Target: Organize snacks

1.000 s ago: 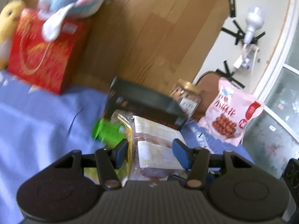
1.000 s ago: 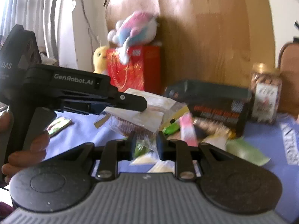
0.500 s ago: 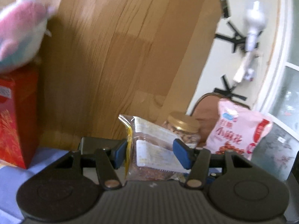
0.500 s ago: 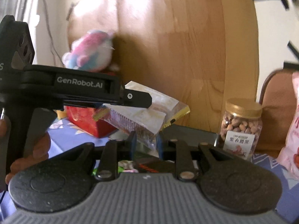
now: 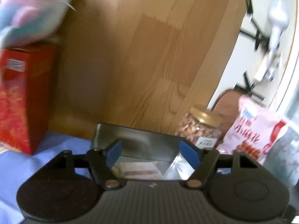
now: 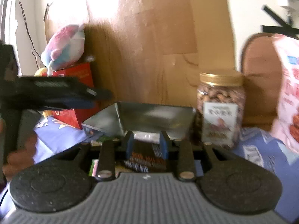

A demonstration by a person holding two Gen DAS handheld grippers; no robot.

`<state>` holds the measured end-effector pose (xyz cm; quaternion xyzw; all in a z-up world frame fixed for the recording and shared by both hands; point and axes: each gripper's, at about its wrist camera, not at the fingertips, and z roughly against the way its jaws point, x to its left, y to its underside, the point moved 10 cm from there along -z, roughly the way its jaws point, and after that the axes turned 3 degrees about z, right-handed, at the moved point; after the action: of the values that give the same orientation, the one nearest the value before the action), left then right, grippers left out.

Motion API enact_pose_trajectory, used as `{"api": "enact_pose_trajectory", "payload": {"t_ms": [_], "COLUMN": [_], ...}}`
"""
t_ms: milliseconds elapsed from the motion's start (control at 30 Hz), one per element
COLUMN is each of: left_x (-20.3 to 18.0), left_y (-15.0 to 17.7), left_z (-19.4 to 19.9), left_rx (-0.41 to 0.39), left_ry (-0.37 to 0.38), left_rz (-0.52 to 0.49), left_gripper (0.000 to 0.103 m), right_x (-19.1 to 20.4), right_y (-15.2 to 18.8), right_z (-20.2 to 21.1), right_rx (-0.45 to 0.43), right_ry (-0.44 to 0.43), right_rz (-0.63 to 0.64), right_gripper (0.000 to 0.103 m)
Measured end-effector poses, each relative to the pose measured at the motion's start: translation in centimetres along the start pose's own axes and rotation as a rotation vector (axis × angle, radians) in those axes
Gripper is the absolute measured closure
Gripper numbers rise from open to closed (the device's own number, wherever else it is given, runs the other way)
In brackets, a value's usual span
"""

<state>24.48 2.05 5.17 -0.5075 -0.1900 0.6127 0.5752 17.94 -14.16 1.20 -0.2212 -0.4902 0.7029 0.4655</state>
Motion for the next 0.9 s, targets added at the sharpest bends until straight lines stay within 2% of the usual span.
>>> {"api": "enact_pose_trajectory", "payload": {"t_ms": [133,300,433,500,533,567,600,633,667,800,900], "left_x": [0.6,1.6,2.4,2.6,2.6,2.5,2.3,2.1,2.0,1.7,1.9], "left_y": [1.8,7.4,11.8,12.9,13.3,13.6,13.5,13.4,13.4,13.4,13.4], "left_z": [3.3,5.0,5.8,6.1,6.2,6.1,6.1,6.1,6.2,6.3,6.2], "left_rx": [0.008,0.078,0.116,0.111,0.106,0.110,0.109,0.100,0.096,0.092,0.095], "left_ry": [0.056,0.074,0.038,0.020,0.015,0.014,0.024,0.033,0.036,0.047,0.048], "left_rz": [0.067,0.132,0.115,0.085,0.068,0.055,0.048,0.040,0.031,0.021,0.029], "left_gripper": [0.032,0.032,0.032,0.032,0.032,0.032,0.032,0.032,0.032,0.031,0.031], "right_x": [-0.8,-0.4,0.2,-0.2,-0.7,-1.2,-1.6,-1.9,-2.1,-1.6,-1.5], "right_y": [3.1,4.9,6.0,6.5,6.7,6.9,7.0,7.2,7.5,8.3,8.6], "right_z": [3.2,4.8,5.4,5.4,5.4,5.4,5.2,5.1,4.6,3.0,1.8], "right_rx": [-0.007,-0.009,-0.002,0.013,0.016,0.016,0.018,0.025,0.049,0.129,0.174], "right_ry": [0.014,0.004,0.005,0.052,0.087,0.121,0.141,0.158,0.165,0.100,0.089], "right_rz": [-0.089,-0.160,-0.157,-0.134,-0.125,-0.116,-0.109,-0.099,-0.082,-0.007,0.049], "right_gripper": [0.068,0.068,0.068,0.067,0.064,0.048,0.039,0.024,0.018,0.016,0.019]}}
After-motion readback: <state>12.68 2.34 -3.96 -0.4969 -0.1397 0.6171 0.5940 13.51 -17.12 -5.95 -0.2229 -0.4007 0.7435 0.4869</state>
